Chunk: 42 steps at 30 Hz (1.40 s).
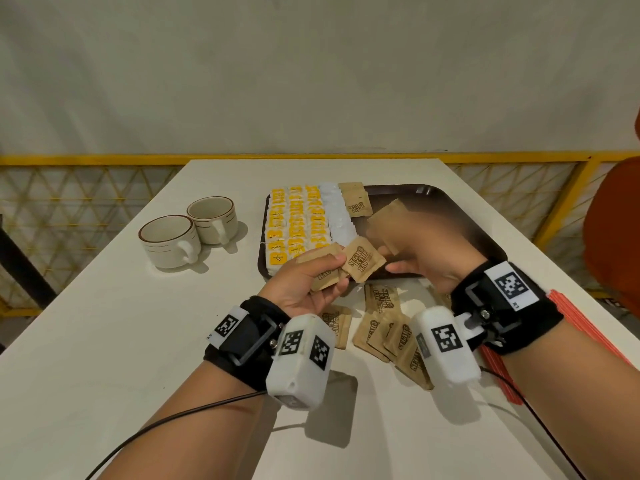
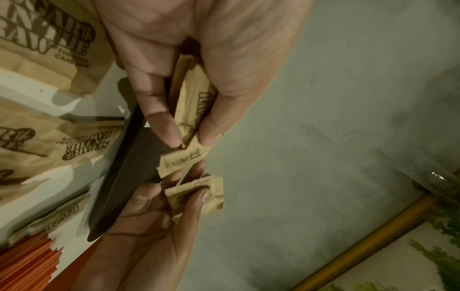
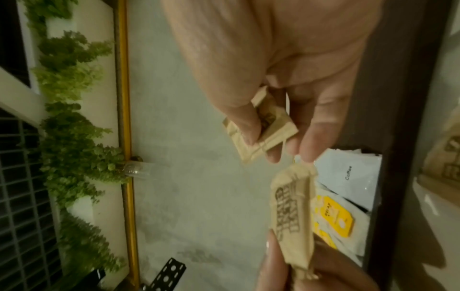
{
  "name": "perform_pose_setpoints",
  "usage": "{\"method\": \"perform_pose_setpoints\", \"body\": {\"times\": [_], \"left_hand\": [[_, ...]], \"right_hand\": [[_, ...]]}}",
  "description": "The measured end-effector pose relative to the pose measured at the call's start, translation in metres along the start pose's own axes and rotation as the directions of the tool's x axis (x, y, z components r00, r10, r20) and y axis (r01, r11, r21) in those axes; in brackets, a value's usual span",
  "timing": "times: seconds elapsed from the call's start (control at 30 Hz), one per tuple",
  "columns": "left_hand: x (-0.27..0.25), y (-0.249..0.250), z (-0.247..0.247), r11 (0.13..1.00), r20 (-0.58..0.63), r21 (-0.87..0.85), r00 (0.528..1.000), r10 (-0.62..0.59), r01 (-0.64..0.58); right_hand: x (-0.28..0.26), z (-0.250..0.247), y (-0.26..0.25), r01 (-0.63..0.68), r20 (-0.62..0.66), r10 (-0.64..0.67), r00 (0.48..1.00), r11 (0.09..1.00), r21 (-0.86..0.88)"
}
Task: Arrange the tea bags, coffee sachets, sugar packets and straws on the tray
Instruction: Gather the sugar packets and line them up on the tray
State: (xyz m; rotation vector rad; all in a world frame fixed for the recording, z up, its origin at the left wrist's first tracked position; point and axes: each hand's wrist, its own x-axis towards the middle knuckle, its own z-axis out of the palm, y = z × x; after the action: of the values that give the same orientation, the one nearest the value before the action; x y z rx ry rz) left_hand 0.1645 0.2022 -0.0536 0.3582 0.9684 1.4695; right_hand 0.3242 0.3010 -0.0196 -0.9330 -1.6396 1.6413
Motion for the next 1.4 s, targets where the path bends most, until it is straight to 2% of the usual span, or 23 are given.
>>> {"method": "perform_pose_setpoints", "body": {"times": [0.03,0.17,0.27,0.43,0.63,0.73,0.8,0.87,1.0,1.07,1.17,1.3,1.4], "left_hand": [[0.0,0.001,0.0,1.0,0.001,-0.012,1.0,-0.01,0.01],[-0.002,0.003,0.0,0.998,0.048,-0.042,0.998,-0.039,0.041],[-0.001,0.003,0.001,0.997,0.057,-0.051,0.997,-0.047,0.049],[0.003,0.0,0.004,0.989,0.079,-0.084,0.99,-0.114,0.12],[0.004,-0.002,0.006,0.98,0.112,-0.159,0.988,-0.104,0.121],[0.002,0.0,0.006,0.982,0.104,-0.16,0.991,-0.082,0.098],[0.003,0.0,0.005,0.982,0.097,-0.162,0.992,-0.083,0.097],[0.003,0.0,0.005,0.981,0.078,-0.166,0.993,-0.091,0.103],[0.003,0.001,0.004,0.973,0.076,-0.204,0.992,-0.096,0.11],[0.001,0.002,0.005,0.965,0.097,-0.229,0.99,-0.105,0.125],[-0.002,0.004,0.007,0.953,0.099,-0.269,0.988,-0.12,0.143],[-0.003,0.004,0.007,0.947,0.069,-0.285,0.989,-0.132,0.147],[-0.001,0.004,0.005,0.941,0.053,-0.31,0.991,-0.127,0.137]], "right_hand": [[0.0,-0.003,-0.001,-0.009,0.017,0.009,1.0,1.0,0.005],[-0.007,-0.007,-0.003,-0.142,0.247,0.135,0.96,0.99,0.012],[-0.01,-0.006,-0.001,-0.175,0.291,0.16,0.943,0.984,0.024],[-0.01,0.001,-0.004,-0.168,0.284,0.134,0.949,0.981,0.1],[-0.005,0.025,0.003,-0.087,0.223,0.118,0.968,0.985,-0.146],[-0.004,0.024,-0.001,-0.147,0.248,0.161,0.955,0.986,-0.075],[-0.005,0.018,-0.006,-0.15,0.261,0.143,0.955,0.989,0.006],[-0.007,0.011,-0.01,-0.103,0.23,0.092,0.969,0.994,0.038],[-0.006,0.001,-0.011,-0.003,0.122,0.011,0.992,0.998,-0.06],[-0.007,0.001,-0.01,0.017,0.094,-0.012,0.996,0.998,-0.053],[-0.01,0.004,-0.009,0.011,0.108,-0.011,0.994,1.0,0.001],[-0.011,0.007,-0.003,-0.021,0.153,-0.005,0.988,0.986,0.166],[-0.009,0.009,-0.005,0.05,0.109,-0.058,0.992,0.996,0.076]]}}
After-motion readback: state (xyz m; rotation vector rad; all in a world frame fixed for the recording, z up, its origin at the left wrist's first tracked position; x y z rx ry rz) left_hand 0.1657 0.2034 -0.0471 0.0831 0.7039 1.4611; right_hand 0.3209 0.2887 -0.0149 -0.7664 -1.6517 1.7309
